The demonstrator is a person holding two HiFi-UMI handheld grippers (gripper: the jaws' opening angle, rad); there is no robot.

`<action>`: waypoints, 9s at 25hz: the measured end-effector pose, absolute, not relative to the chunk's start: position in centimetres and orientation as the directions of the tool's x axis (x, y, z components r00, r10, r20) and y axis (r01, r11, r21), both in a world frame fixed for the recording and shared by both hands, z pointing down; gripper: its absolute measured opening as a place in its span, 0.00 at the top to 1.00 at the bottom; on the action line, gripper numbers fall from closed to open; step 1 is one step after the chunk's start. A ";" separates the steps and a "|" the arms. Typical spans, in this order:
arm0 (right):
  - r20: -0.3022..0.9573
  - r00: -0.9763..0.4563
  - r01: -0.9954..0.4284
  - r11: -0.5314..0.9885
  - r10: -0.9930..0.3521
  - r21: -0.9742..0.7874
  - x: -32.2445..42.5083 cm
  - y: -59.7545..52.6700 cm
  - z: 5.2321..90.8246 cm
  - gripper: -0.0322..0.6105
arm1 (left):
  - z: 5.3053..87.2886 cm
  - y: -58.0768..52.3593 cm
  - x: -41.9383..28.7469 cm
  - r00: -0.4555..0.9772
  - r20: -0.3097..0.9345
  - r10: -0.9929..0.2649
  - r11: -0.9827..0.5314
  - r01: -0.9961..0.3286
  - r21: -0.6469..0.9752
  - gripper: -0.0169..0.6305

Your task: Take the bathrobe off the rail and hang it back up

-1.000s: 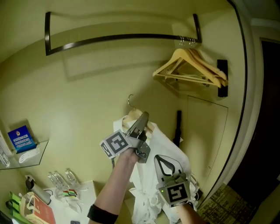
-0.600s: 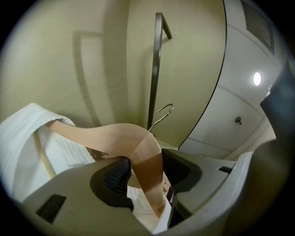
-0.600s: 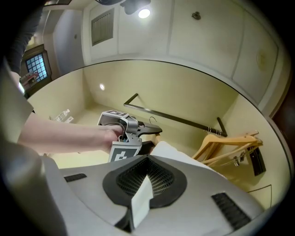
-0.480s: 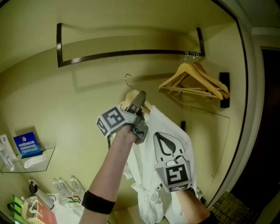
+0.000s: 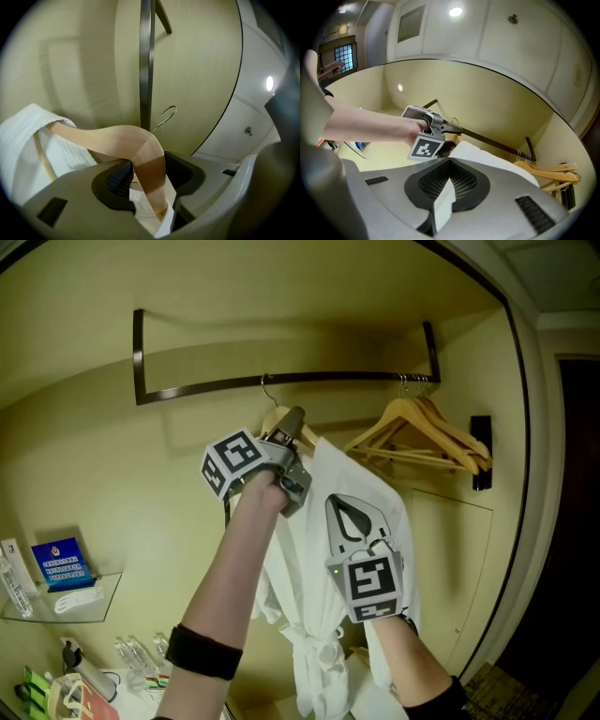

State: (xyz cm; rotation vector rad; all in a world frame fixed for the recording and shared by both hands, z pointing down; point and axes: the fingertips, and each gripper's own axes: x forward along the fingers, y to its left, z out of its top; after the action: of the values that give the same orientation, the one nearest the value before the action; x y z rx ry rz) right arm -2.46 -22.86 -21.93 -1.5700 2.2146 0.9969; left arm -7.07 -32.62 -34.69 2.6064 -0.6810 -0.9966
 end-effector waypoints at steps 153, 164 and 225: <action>-0.301 -0.535 -0.681 0.193 -0.789 0.706 -6.9 -22.5 -10.6 0.58 | 2.1 -22.4 -17.6 0.391 -0.192 -0.900 -0.359 -0.916 -0.181 0.97; -0.450 -0.368 -0.680 -0.094 -0.814 0.727 -8.2 -28.1 -26.4 0.42 | -11.4 -27.5 -16.5 0.474 -0.335 -0.814 -0.417 -0.879 -0.230 0.97; -0.386 -0.264 -0.547 -0.192 -0.884 0.815 -11.2 -32.4 -24.9 0.63 | -8.0 -27.5 -17.9 0.551 -0.331 -0.766 -0.522 -0.834 -0.179 0.97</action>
State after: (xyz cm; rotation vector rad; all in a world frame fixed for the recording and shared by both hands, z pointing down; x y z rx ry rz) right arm -11.16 -32.42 -24.94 -2.0567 2.1623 1.7836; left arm -17.94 -27.52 -7.99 3.0373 -1.6205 -0.3712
